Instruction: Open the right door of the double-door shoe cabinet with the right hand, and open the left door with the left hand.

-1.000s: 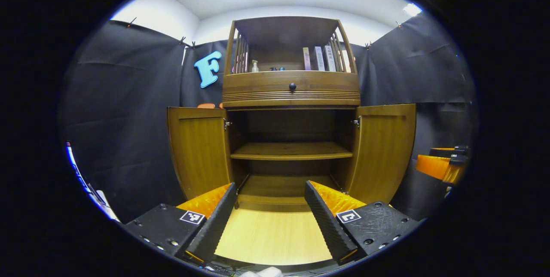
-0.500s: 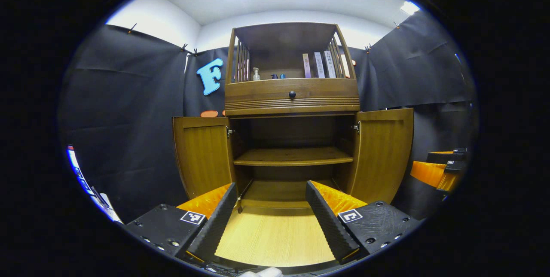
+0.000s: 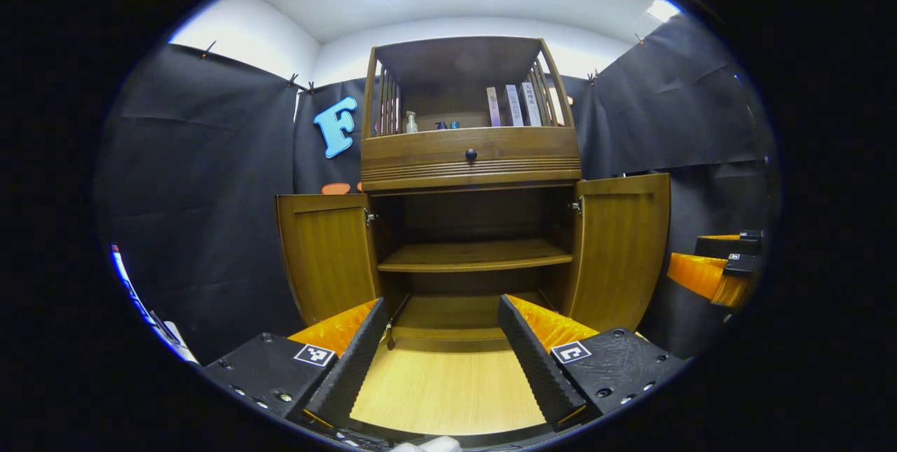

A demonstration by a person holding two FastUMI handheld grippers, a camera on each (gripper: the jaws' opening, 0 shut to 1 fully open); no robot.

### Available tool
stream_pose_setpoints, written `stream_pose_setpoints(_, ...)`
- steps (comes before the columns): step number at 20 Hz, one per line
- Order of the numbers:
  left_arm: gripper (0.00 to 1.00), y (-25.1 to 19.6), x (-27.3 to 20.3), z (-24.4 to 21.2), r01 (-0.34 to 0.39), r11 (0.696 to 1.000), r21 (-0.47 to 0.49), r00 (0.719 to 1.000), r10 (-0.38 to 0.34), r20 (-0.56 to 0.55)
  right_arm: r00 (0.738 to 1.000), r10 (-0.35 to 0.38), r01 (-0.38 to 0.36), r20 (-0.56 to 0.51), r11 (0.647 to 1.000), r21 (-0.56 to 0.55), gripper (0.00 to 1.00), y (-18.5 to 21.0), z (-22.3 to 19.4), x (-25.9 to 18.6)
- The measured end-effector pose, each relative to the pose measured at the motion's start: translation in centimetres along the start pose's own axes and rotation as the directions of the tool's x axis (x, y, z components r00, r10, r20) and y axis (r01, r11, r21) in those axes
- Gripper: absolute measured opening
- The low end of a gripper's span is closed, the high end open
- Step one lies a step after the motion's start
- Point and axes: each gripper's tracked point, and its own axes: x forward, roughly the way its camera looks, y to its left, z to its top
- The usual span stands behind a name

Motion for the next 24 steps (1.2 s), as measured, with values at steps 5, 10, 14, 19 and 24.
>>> stream_pose_setpoints(5, 1.00, -0.2, -0.3, -0.2, 0.010, 1.000, 0.011, 1.000, -0.010, 0.009, 1.000, -0.024, 0.023, 0.003, 1.000, 0.016, 0.99, -0.8, 0.2, -0.2)
stream_pose_setpoints(10, 0.96, -0.8, -0.7, -0.3, 0.016, 1.000, 0.019, 1.000, -0.017, 0.014, 1.000, -0.016, 0.016, 0.007, 1.000, 0.022, 1.00, -1.0, 0.2, -0.5)
stream_pose_setpoints(14, 0.96, -1.5, -0.9, -0.2, 0.022, 0.999, 0.023, 1.000, -0.022, 0.016, 1.000, -0.017, 0.017, 0.006, 0.999, 0.028, 0.99, -1.5, 0.1, -0.7)
stream_pose_setpoints(19, 0.96, -1.7, -0.9, -0.4, 0.018, 1.000, 0.025, 1.000, -0.018, 0.017, 1.000, -0.016, 0.015, 0.010, 0.999, 0.036, 0.99, -2.0, 0.2, -0.9)
stream_pose_setpoints(24, 0.96, -2.2, -0.8, -0.3, 0.022, 0.999, 0.034, 1.000, -0.022, 0.018, 1.000, -0.010, 0.010, 0.012, 0.999, 0.036, 1.00, -2.2, 0.3, -0.7)
